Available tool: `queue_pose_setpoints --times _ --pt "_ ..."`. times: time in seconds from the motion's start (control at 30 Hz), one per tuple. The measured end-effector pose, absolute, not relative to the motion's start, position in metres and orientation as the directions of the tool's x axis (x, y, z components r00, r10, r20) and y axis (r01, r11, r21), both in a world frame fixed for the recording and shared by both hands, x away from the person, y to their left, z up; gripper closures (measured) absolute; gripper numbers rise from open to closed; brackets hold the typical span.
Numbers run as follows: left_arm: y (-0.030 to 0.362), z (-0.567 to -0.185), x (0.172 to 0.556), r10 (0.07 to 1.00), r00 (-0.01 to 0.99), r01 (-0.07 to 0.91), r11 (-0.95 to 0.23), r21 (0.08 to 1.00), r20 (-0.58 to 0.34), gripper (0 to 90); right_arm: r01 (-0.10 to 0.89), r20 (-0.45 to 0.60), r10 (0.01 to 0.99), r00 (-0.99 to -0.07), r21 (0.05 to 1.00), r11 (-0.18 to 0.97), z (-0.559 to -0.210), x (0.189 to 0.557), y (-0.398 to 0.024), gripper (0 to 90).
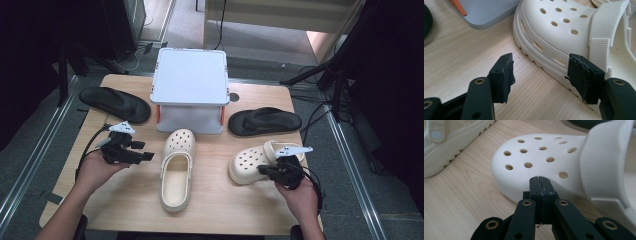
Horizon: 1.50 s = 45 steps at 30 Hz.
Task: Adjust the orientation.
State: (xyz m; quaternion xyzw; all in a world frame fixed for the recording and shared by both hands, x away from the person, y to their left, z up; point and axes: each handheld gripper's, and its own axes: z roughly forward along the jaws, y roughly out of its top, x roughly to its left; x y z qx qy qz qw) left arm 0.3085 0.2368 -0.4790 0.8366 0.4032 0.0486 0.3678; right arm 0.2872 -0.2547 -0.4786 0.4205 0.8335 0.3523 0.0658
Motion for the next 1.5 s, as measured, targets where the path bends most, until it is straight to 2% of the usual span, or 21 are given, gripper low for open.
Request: queue_pose_setpoints --times 0.33,0.8,1.13,1.5 --pt "0.239 -0.482 0.300 0.722 0.658 0.650 -0.400 0.646 -0.215 38.3 0.628 0.176 0.721 -0.671 0.652 0.425 -0.477 0.303 -0.222 90.0" --pt "0.240 -0.484 0.292 0.730 0.648 0.659 -0.397 0.639 -0.215 38.3 0.621 0.168 0.719 -0.675 0.656 0.430 -0.477 0.320 -0.200 90.0" --pt "0.241 -0.483 0.293 0.728 0.651 0.656 -0.395 0.643 -0.216 38.3 0.612 0.198 0.727 -0.658 0.704 0.362 -0.453 0.311 -0.220 90.0" --pt "0.240 -0.483 0.300 0.721 0.658 0.653 -0.401 0.642 -0.219 38.3 0.631 0.202 0.795 -0.572 0.728 0.269 -0.442 0.301 -0.266 90.0"
